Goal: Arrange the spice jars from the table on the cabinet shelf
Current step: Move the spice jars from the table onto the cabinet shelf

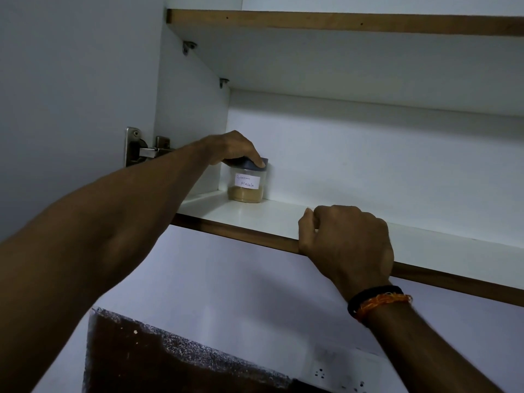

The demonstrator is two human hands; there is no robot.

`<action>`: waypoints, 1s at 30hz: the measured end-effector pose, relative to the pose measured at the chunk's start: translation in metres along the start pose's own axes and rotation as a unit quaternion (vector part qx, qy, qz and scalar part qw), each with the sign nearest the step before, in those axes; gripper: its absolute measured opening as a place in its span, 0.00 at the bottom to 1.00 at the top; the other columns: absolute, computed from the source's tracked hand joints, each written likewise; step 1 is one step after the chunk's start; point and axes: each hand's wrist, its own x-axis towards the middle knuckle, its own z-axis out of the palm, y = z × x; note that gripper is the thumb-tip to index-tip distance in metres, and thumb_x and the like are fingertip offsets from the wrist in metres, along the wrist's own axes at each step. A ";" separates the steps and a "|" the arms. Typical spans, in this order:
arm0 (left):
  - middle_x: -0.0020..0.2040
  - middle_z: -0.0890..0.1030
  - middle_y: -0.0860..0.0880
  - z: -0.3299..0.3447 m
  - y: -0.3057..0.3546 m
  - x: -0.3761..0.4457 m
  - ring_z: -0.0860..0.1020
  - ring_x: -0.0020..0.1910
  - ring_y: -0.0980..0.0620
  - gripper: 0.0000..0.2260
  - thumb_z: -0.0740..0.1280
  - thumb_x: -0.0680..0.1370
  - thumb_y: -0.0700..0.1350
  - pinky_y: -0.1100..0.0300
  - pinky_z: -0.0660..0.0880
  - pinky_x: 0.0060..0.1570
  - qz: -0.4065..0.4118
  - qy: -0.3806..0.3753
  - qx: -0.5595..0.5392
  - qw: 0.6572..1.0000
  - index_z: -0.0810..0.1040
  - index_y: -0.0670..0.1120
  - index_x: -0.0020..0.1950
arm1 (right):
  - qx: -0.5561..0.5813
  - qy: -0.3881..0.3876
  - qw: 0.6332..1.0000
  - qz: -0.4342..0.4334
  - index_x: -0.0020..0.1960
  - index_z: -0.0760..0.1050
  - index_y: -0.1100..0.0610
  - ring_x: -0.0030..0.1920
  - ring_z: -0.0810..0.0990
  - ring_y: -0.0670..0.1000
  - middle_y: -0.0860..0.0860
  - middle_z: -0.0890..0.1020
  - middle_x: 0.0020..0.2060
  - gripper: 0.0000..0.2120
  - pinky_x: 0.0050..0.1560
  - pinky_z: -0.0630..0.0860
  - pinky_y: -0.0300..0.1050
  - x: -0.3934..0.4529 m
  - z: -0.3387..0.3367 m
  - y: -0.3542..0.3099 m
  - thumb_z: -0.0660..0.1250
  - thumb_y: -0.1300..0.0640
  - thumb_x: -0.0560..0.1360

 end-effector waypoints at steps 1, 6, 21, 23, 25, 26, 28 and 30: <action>0.61 0.81 0.39 0.000 -0.001 0.001 0.79 0.57 0.44 0.20 0.77 0.72 0.47 0.48 0.76 0.63 -0.003 0.005 -0.001 1.000 0.81 0.37 0.59 | 0.002 0.000 1.000 0.000 0.26 0.67 0.54 0.22 0.61 0.49 0.48 0.66 0.20 0.20 0.30 0.47 0.36 0.000 0.000 0.000 0.58 0.49 0.75; 0.61 0.81 0.38 0.006 -0.008 0.009 0.79 0.62 0.41 0.21 0.77 0.72 0.44 0.48 0.75 0.65 -0.001 0.024 -0.035 0.999 0.81 0.34 0.60 | 0.011 0.004 1.000 -0.006 0.26 0.69 0.54 0.21 0.64 0.49 0.49 0.69 0.20 0.20 0.29 0.54 0.36 0.000 0.003 0.002 0.62 0.50 0.75; 0.50 0.81 0.46 0.003 -0.010 -0.001 0.78 0.52 0.49 0.19 0.79 0.70 0.46 0.56 0.74 0.51 0.056 0.055 -0.065 0.995 0.82 0.36 0.56 | 0.003 0.013 1.000 -0.008 0.26 0.67 0.54 0.21 0.61 0.50 0.48 0.66 0.20 0.19 0.29 0.48 0.36 0.000 0.005 0.002 0.58 0.49 0.73; 0.50 0.79 0.43 0.000 -0.007 -0.009 0.76 0.51 0.48 0.21 0.78 0.71 0.46 0.55 0.73 0.50 0.055 0.062 -0.060 0.995 0.79 0.33 0.55 | -0.001 0.011 1.000 -0.007 0.26 0.67 0.54 0.22 0.61 0.50 0.48 0.66 0.21 0.19 0.29 0.48 0.37 0.000 0.005 0.003 0.57 0.49 0.74; 0.54 0.76 0.45 -0.003 -0.002 -0.020 0.74 0.53 0.49 0.19 0.78 0.71 0.47 0.55 0.72 0.53 0.043 0.081 -0.041 0.995 0.78 0.38 0.55 | 0.004 0.001 1.000 -0.008 0.26 0.66 0.54 0.22 0.62 0.50 0.49 0.67 0.21 0.19 0.29 0.51 0.38 0.000 0.005 0.004 0.56 0.49 0.74; 0.56 0.75 0.48 -0.003 0.000 -0.026 0.73 0.54 0.50 0.20 0.78 0.71 0.48 0.56 0.72 0.54 0.036 0.094 -0.030 0.994 0.77 0.41 0.56 | 0.007 -0.005 1.000 -0.010 0.27 0.66 0.54 0.23 0.63 0.51 0.49 0.67 0.22 0.19 0.29 0.55 0.38 0.001 0.006 0.004 0.55 0.48 0.75; 0.61 0.72 0.49 -0.005 0.003 -0.039 0.71 0.56 0.51 0.24 0.78 0.70 0.48 0.58 0.71 0.51 0.031 0.125 -0.009 0.992 0.76 0.44 0.62 | 0.018 -0.015 1.000 -0.011 0.28 0.67 0.53 0.25 0.66 0.52 0.50 0.70 0.24 0.20 0.30 0.60 0.41 0.001 0.006 0.006 0.55 0.48 0.76; 0.65 0.72 0.47 -0.004 0.007 -0.055 0.71 0.57 0.50 0.26 0.78 0.70 0.47 0.59 0.71 0.51 0.043 0.175 0.015 0.984 0.75 0.44 0.65 | 0.029 -0.026 0.999 -0.016 0.30 0.68 0.54 0.27 0.68 0.53 0.51 0.73 0.27 0.20 0.32 0.63 0.43 0.000 0.005 0.006 0.54 0.47 0.78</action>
